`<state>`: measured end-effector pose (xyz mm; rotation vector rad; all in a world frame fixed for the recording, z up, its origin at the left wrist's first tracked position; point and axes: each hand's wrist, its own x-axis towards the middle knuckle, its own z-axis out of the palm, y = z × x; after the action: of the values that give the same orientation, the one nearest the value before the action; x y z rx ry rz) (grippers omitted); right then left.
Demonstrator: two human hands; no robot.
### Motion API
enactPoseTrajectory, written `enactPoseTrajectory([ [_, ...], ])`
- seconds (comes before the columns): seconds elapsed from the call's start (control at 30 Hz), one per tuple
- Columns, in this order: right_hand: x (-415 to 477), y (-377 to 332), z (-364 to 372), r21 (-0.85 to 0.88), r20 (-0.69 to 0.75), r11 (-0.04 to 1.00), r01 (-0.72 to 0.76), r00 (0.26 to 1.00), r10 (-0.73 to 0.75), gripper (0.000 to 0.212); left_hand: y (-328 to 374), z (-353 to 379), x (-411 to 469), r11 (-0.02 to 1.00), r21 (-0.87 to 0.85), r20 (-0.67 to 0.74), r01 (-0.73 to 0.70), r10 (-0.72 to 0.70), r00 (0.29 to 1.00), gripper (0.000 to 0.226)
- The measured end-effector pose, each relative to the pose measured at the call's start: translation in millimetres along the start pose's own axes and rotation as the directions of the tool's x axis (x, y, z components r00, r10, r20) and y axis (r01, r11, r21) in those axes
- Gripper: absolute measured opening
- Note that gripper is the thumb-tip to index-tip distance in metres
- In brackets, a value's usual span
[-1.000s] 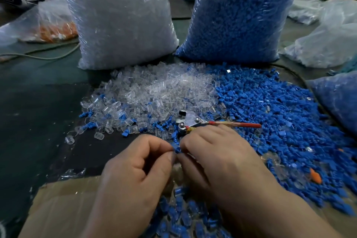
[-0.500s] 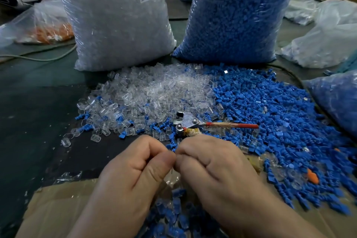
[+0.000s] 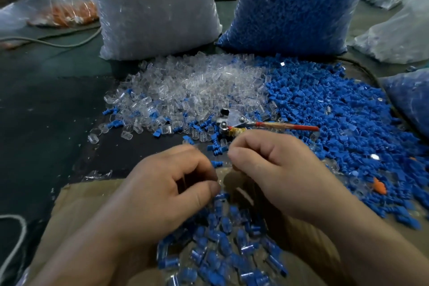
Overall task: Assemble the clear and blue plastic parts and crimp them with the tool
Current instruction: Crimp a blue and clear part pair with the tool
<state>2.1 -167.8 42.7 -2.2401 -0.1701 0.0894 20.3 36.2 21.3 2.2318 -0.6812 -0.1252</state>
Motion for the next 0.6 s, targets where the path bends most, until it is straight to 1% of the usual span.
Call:
enactPoseTrajectory([
  [0.1, -1.4, 1.5, 0.8, -0.072, 0.024, 0.995, 0.069, 0.997, -0.067, 0.018, -1.0, -1.4, -1.9, 1.0, 0.004, 0.071, 0.023, -0.023, 0.997, 0.01],
  [0.17, -2.4, 0.5, 1.3, -0.117, 0.048, 0.987, 0.11, 0.993, -0.105, 0.019, 2.0, -2.8, -2.5, 0.999, 0.032, 0.113, 0.011, -0.014, 0.994, 0.011],
  [0.27, -3.1, -5.0, -1.8, -0.235, 0.135, 0.961, 0.145, 0.984, -0.116, 0.026, 6.7, -2.3, -2.0, 0.987, 0.15, 0.163, -0.048, 0.023, 0.986, 0.027],
  [0.37, -11.8, -7.0, -7.1, -0.282, 0.214, 0.934, 0.218, 0.964, -0.16, 0.034, 4.4, -6.6, -16.8, 0.983, 0.156, 0.172, -0.097, 0.07, 0.983, 0.034],
  [0.4, -18.1, -4.3, -8.3, -0.282, 0.253, 0.929, 0.24, 0.953, -0.169, 0.041, 2.3, -8.0, -27.1, 0.983, 0.153, 0.168, -0.1, 0.074, 0.983, 0.04],
  [0.43, -26.3, -0.5, -8.9, -0.291, 0.303, 0.922, 0.256, 0.939, -0.165, 0.057, -0.9, -8.0, -36.4, 0.987, 0.149, 0.167, -0.067, 0.041, 0.985, 0.055],
  [0.5, -45.4, 11.1, -7.6, -0.313, 0.376, 0.908, 0.278, 0.915, -0.15, 0.092, -7.7, -0.1, -53.4, 0.99, 0.081, 0.153, 0.112, -0.123, 0.981, 0.089],
  [0.53, -54.8, 15.7, -5.6, -0.31, 0.397, 0.904, 0.296, 0.904, -0.159, 0.101, -10.1, 4.0, -64.1, 0.988, 0.069, 0.154, 0.136, -0.145, 0.977, 0.092],
  [0.57, -63.0, 18.9, -2.9, -0.3, 0.415, 0.9, 0.316, 0.893, -0.175, 0.109, -13.9, 9.2, -69.9, 0.986, 0.092, 0.151, 0.136, -0.149, 0.977, 0.086],
  [0.6, -69.1, 21.5, 0.6, -0.298, 0.425, 0.895, 0.333, 0.886, -0.188, 0.114, -14.3, 10.4, -72.4, 0.983, 0.067, 0.218, 0.171, -0.181, 0.959, 0.09],
])
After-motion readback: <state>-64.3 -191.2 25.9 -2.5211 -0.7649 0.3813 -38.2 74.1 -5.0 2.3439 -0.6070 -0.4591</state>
